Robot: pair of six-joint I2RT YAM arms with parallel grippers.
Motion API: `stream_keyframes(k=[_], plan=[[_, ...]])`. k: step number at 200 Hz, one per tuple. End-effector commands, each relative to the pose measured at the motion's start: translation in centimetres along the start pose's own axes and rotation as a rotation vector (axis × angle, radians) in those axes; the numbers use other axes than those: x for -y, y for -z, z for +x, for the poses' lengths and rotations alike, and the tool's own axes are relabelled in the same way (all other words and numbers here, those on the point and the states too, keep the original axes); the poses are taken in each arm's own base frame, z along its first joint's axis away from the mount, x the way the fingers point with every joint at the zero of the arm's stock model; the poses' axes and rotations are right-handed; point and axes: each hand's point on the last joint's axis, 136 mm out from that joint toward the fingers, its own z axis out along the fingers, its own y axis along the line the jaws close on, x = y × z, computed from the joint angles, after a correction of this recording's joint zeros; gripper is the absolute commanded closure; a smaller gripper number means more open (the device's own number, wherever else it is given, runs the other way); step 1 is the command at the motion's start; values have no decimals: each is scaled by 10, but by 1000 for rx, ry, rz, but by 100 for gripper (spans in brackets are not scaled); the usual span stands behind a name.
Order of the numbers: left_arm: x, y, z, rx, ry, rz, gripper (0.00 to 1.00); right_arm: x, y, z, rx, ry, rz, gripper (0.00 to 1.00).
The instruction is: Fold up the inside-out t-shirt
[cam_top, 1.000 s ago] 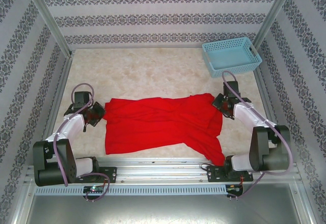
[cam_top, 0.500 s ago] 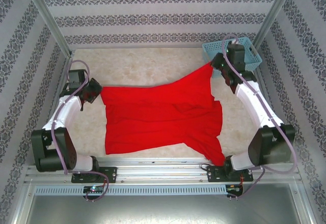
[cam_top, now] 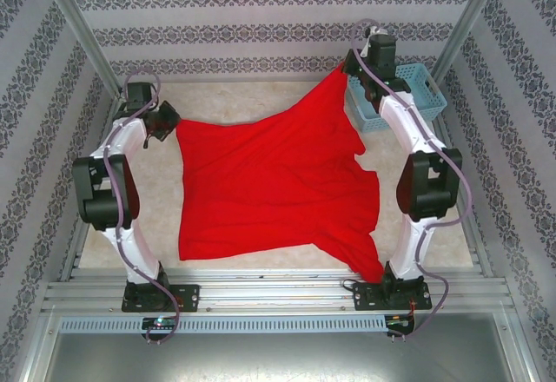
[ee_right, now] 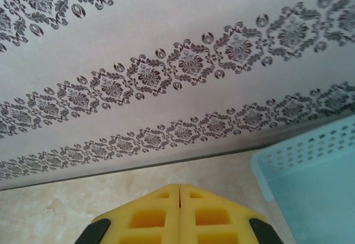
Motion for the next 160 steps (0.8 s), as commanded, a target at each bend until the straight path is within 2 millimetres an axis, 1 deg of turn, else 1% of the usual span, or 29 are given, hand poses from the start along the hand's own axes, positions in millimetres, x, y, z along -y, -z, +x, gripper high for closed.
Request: stream_keyframes(k=[1,28,43,52,55,80,105,123,136,160], plan=[[-6,-13,-3,-41,-29,-38,100,-13,-13,-20,41,34,-51,100],[-19,-31,-7,-71,-33,-101,100,-10,-37,-13,21,43,-52,100],[-26,-38,-12,-80,-26,-127,100,-10,-48,-11,18,50,-63,100],[-31,-41,-16,-84,-19,-137,100,-10,-56,-7,8,54,-65,100],[-31,-43,-16,-84,-18,-138,100,-11,-57,-8,9,54,-65,100],[-38,-51,-24,-88,-12,-159,100,-5,-74,0,-20,54,-45,100],[-42,-58,-29,-99,-9,-171,100,-6,-80,0,-21,59,-44,100],[-43,-62,-31,-110,-8,-177,100,-8,-82,-4,-14,65,-44,100],[-41,-64,-33,-116,-12,-175,100,-10,-81,-9,-8,64,-50,100],[-32,-57,-39,-113,-25,-162,100,-21,-72,-19,-3,70,-70,100]])
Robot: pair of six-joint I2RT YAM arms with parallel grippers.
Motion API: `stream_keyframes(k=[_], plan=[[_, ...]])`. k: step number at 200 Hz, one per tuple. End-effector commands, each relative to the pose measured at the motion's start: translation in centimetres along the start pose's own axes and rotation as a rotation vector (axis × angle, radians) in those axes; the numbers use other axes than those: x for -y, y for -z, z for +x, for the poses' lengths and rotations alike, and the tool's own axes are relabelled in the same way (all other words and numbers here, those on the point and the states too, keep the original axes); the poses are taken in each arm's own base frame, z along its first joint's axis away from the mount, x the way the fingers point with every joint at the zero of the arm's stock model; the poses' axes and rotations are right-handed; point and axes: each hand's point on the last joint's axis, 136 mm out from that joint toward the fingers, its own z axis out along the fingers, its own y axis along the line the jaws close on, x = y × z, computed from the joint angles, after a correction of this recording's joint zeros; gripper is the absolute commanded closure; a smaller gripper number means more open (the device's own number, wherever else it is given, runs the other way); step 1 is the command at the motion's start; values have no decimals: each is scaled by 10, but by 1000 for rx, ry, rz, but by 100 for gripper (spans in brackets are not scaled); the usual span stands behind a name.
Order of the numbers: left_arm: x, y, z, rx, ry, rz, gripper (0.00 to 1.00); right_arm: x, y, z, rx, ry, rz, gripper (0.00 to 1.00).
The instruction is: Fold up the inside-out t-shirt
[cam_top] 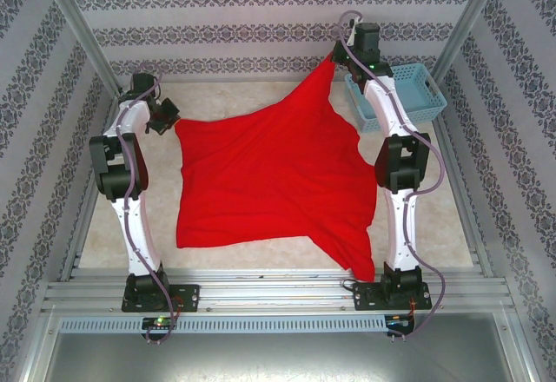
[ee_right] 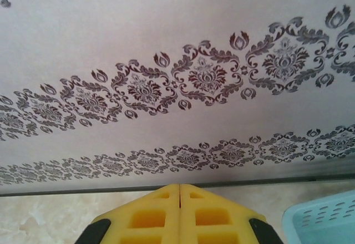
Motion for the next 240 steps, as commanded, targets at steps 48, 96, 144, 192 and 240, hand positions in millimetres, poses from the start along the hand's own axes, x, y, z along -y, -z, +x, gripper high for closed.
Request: stream_keyframes(k=[48,96,144,192,240], plan=[[6,37,-5,1,-32,26,100,-43,54,-26,36,44,-48,100],[2,57,4,17,-33,102,100,-29,116,4,39,8,-19,100],[-5,81,30,17,-46,153,100,-6,184,50,31,-55,11,100],[-30,95,72,23,-3,158,100,23,237,114,-37,-147,79,100],[-66,104,121,41,100,136,100,42,285,180,-116,-245,123,100]])
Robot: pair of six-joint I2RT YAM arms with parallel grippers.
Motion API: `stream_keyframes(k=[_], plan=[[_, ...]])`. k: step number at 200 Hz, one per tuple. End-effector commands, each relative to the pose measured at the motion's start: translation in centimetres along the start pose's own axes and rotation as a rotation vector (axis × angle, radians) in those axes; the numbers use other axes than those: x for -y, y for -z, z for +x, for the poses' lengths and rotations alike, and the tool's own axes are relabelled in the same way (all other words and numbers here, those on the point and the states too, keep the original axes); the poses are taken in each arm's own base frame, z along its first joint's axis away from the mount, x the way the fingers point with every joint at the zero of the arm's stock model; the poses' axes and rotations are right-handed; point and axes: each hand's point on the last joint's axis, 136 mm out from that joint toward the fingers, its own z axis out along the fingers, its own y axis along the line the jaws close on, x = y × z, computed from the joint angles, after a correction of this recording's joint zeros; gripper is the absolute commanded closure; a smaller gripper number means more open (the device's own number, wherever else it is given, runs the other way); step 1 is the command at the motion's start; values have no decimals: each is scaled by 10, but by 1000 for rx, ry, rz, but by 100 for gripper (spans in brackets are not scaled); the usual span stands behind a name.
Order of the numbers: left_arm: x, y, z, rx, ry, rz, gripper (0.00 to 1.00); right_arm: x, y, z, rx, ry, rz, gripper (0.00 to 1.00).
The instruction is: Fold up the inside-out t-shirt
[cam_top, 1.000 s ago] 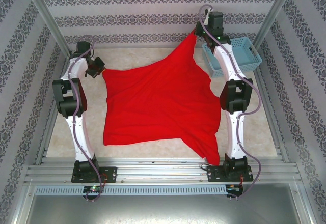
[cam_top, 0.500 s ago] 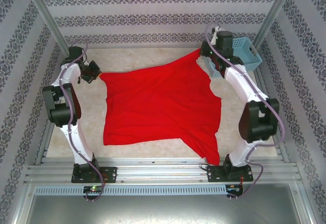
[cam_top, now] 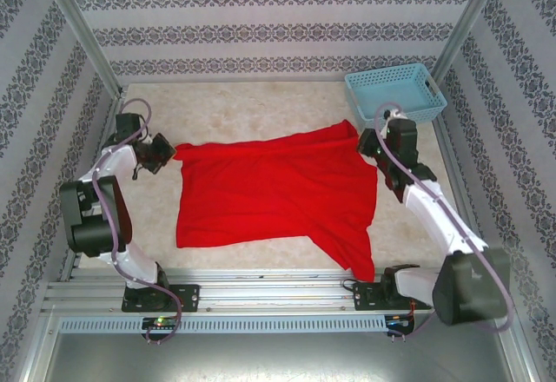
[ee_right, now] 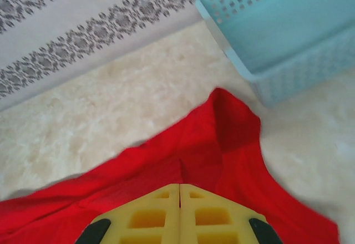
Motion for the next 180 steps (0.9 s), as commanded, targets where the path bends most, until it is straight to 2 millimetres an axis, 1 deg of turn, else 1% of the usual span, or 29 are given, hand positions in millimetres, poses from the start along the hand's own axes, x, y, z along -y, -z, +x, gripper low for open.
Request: stream_keyframes(k=[1,32,57,70,85,92,106,119,126,141,149,155,165,174,180], plan=[[-7,12,2,76,58,24,100,17,17,18,-8,-71,42,100],[-36,10,38,43,114,-3,100,39,32,59,-67,-124,88,100],[-56,8,61,-1,121,-50,100,55,33,93,-132,-153,114,100],[-65,7,71,-13,125,-66,100,59,34,105,-160,-170,118,100],[-72,5,75,-11,121,-83,94,63,36,113,-170,-184,128,100],[-74,4,76,-18,122,-89,88,65,37,115,-169,-190,132,100],[-73,3,77,-32,117,-93,80,65,40,116,-166,-194,130,100],[-72,5,74,-30,108,-106,71,63,43,115,-171,-196,131,100],[-72,9,70,-21,100,-121,65,62,45,114,-176,-192,131,91],[-67,23,57,26,76,-156,56,61,50,106,-165,-178,149,63],[-60,32,48,63,56,-165,54,60,52,99,-151,-161,160,53],[-55,40,40,95,37,-176,52,57,53,90,-134,-145,163,50],[-44,52,29,142,-2,-205,51,51,54,77,-111,-113,167,49],[-32,60,21,177,-40,-224,50,42,53,64,-90,-85,166,46],[-21,63,17,193,-70,-219,48,34,50,57,-83,-63,154,46]])
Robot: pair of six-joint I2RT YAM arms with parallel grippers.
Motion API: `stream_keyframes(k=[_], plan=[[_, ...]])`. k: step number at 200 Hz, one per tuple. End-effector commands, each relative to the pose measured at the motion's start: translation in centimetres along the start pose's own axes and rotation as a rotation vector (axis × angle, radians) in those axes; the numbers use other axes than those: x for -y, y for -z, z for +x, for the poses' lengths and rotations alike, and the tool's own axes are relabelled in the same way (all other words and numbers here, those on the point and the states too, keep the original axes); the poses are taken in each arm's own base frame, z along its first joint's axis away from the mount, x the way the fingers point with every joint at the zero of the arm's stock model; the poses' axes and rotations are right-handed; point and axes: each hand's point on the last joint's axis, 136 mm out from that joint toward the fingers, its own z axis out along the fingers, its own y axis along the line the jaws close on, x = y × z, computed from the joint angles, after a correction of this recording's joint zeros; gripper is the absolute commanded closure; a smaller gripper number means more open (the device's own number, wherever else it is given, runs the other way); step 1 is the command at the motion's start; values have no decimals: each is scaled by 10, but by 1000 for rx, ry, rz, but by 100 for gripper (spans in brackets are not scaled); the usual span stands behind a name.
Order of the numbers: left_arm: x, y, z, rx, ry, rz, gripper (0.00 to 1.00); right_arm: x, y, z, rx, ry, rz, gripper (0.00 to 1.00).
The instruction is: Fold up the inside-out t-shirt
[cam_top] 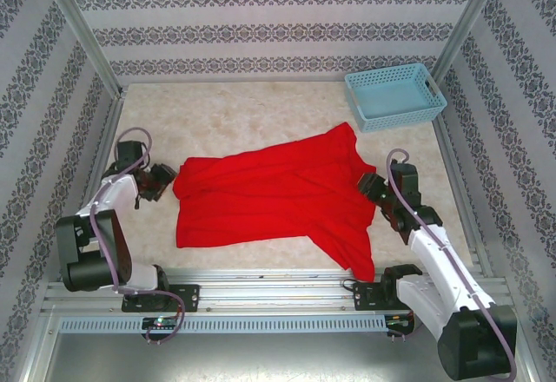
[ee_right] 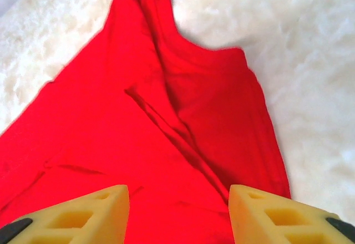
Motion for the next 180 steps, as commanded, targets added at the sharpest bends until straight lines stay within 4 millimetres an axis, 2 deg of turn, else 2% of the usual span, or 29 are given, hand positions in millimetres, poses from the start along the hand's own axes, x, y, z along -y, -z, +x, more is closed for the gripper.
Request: stream_keyframes(k=[1,16,36,52,69,91,114,145,180], plan=[[26,32,-26,128,-114,-55,48,-28,10,-36,84,78,-3,46],[56,32,-29,133,-167,-6,47,-54,-1,-47,74,128,-34,45],[86,12,-25,71,-210,50,49,-85,-29,-53,20,169,-53,45],[94,-9,-23,23,-249,-2,50,-103,-59,-54,-33,178,-57,44],[94,-33,-26,-14,-289,-72,48,-115,-97,-52,-102,176,-43,44],[87,-55,-34,-35,-330,-165,46,-118,-143,-49,-176,163,-13,44],[78,-74,-40,-55,-369,-237,44,-116,-175,-47,-220,135,-1,44],[81,-88,-32,-104,-431,-239,45,-108,-197,-39,-254,124,24,44],[83,-98,-12,-163,-486,-232,45,-90,-213,-25,-310,93,88,44]])
